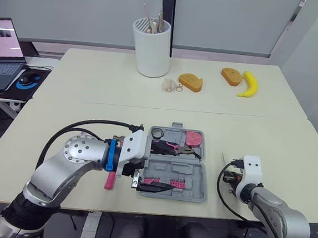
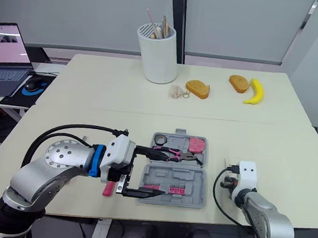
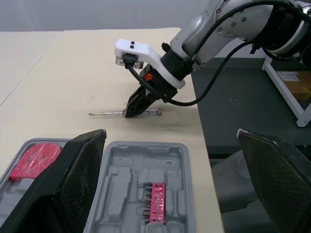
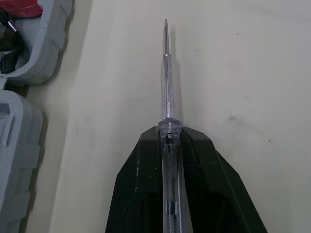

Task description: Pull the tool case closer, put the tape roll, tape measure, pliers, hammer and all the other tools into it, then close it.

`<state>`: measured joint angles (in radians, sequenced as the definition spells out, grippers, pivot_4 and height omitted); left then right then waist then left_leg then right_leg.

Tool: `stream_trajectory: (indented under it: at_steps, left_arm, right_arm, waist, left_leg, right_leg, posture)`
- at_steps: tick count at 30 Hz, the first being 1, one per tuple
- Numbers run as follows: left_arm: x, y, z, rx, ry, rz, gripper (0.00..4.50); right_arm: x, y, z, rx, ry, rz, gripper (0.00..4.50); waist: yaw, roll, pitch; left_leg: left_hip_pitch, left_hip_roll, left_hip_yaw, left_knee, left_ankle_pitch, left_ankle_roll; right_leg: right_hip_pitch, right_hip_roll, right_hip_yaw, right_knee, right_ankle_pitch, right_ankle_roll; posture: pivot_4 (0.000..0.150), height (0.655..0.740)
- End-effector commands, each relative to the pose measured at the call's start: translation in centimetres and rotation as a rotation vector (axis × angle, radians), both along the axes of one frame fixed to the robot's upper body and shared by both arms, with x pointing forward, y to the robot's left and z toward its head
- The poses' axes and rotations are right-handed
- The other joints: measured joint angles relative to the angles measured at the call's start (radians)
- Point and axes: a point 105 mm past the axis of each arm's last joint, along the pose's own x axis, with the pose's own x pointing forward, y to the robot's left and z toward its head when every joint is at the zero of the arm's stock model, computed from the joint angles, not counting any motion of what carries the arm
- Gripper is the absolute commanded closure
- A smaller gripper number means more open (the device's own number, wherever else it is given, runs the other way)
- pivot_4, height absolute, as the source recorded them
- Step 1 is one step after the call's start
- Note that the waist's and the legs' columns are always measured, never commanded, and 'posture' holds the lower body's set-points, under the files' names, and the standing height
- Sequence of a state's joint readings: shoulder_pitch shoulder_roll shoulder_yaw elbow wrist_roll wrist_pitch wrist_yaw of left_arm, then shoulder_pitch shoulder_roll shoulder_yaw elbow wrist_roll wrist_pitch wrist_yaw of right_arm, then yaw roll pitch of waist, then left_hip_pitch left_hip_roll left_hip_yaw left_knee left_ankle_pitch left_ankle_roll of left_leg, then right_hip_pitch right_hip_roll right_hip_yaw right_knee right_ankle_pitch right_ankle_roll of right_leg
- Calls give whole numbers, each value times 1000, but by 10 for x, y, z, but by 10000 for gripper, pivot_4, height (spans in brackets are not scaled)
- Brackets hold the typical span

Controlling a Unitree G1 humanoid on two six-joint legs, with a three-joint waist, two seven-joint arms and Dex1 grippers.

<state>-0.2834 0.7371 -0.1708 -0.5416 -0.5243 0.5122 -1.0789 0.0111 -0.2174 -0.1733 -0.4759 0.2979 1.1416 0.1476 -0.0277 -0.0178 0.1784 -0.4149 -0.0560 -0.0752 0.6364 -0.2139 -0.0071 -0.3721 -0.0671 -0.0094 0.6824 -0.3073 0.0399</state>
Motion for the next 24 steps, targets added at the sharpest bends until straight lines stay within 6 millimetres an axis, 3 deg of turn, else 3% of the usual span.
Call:
stream_trajectory:
  at_steps: [1, 12, 15, 16, 19, 22, 24]
  left_arm:
    - [-4, -3, 3, -2, -16, -18, 0]
    - [-4, -4, 1, 0, -17, -17, 0]
    - [-3, -4, 0, -1, -18, -15, 0]
    - [-3, -4, 0, -1, -17, -14, 0]
    - [-4, -2, 0, -1, -16, -11, 0]
    - [-2, 3, 1, 6, -9, 2, 0]
    - [0, 5, 2, 7, -11, 13, 0]
  right_arm:
    - [0, 8, 11, 48, -40, 9, 38293]
    - [0, 3, 26, 101, -45, -18, 11248]
    - [2, 0, 34, 87, -63, 6, 1000]
    - [3, -1, 38, 76, -71, 23, 394]
    - [4, 8, 59, -29, -134, 270, 394]
    - [-11, 26, 74, -243, -145, 768, 394]
    - [-16, 23, 77, -452, -142, 1036, 394]
  waist:
    - [0, 0, 0]
    - [0, 0, 0]
    - [0, 0, 0]
    - [-1, 0, 0]
    - [-1, 1, 0]
    - [-1, 3, 2]
    - [-2, 3, 2]
  left_leg:
    - [0, 0, 0, 0, 0, 0]
    - [0, 0, 0, 0, 0, 0]
    - [0, 0, 0, -1, 0, 0]
    - [0, 0, 0, -1, 0, 0]
    - [0, 0, 1, -1, 0, 0]
    - [0, -1, 2, 0, 0, 0]
    - [0, 0, 1, 0, 0, 1]
  right_leg:
    - [0, 0, 0, 0, 0, 0]
    - [0, 1, 0, 0, 0, 0]
    - [0, 1, 0, 0, 0, 0]
    - [0, 1, 0, 0, 0, 0]
    - [0, 3, 1, 0, 0, 0]
    - [0, 3, -1, -1, 0, 0]
    - [1, 3, -1, -2, 0, 1]
  posture:
    - [1500, 7400]
    - [1500, 7400]
    - [1500, 7400]
    - [1500, 7400]
    - [1500, 7400]
    - [1500, 7400]
    - [1500, 7400]
